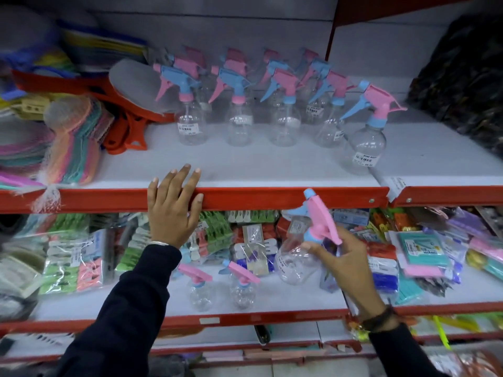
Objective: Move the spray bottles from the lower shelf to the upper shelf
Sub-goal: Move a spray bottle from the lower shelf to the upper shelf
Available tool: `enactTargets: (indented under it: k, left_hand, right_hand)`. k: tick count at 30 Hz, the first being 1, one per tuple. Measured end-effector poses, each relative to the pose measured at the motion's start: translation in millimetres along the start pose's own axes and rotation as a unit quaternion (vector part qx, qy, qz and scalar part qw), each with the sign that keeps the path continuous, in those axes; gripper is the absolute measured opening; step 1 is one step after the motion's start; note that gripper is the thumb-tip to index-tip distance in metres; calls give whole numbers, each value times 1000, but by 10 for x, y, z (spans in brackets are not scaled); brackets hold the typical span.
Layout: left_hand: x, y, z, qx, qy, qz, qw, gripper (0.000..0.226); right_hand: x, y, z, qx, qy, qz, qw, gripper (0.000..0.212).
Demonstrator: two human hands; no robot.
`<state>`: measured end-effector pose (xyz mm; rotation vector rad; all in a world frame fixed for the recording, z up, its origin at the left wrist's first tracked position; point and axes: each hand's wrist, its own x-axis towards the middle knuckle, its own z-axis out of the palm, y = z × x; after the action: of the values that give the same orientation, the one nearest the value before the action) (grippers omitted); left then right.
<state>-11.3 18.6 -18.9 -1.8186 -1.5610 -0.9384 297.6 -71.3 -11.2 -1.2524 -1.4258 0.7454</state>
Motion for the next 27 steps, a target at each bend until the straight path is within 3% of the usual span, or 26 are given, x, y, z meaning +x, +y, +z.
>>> enactTargets:
  k: [7, 10, 14, 27]
  left_hand:
    - [19, -3, 24, 3, 16, 2, 1000, 43]
    - [16, -14, 44, 6, 22, 3, 1000, 44]
    - [21, -21, 79, 20, 34, 10, 999, 44]
    - [30, -48, 156, 39, 67, 22, 997, 43]
  right_hand:
    - [698, -958, -126, 36, 113, -161, 980, 45]
    - [1096, -1096, -25, 8, 145, -195, 970, 35]
    - [1525, -1016, 154, -19, 150, -171, 974, 24]
    - [1885, -628, 359, -97, 170, -157, 968, 26]
